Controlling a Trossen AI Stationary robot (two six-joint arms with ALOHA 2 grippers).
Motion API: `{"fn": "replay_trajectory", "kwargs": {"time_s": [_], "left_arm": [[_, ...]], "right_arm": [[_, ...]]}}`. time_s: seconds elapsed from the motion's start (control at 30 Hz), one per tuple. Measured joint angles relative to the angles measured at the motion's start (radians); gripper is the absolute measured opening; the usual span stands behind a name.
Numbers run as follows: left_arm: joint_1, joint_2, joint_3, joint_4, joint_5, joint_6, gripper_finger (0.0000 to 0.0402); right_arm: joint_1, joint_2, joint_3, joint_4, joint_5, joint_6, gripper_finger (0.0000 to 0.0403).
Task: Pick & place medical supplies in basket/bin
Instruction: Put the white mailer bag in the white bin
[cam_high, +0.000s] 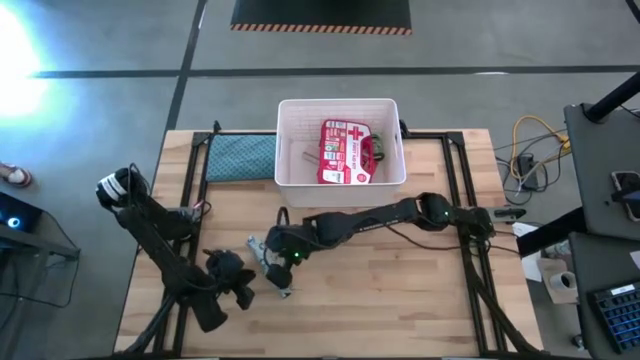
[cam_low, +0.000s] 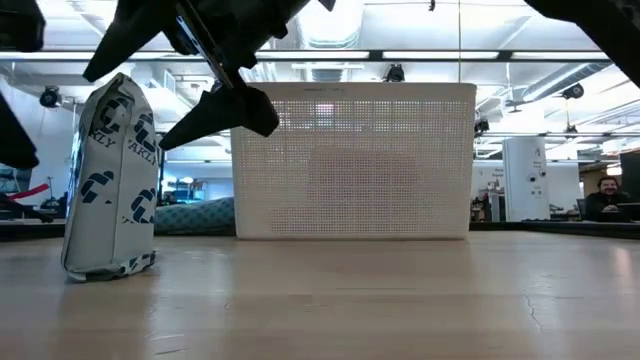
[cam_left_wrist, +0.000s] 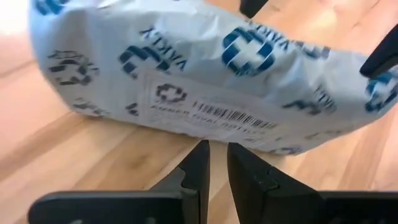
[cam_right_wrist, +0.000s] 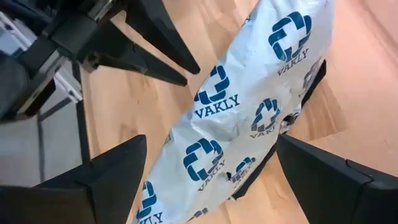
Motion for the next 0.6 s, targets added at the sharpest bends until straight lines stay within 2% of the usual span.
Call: {"fn": "replay_trajectory", "kwargs": {"time_s": [0.2, 0.6], "left_arm": [[-0.042, 0.000, -0.016, -0.039, 0.003, -0.002, 0.0037], [-0.050, -0.005, -0.087, -0.030, -0.003, 0.000, 0.0037]], "right_arm": [[0.028, 0.000, 0.000, 0.017, 0.120, 0.003, 0.0347], [0.043, 0.044, -0.020, 0.082, 0.147, 0.044, 0.0347]]}}
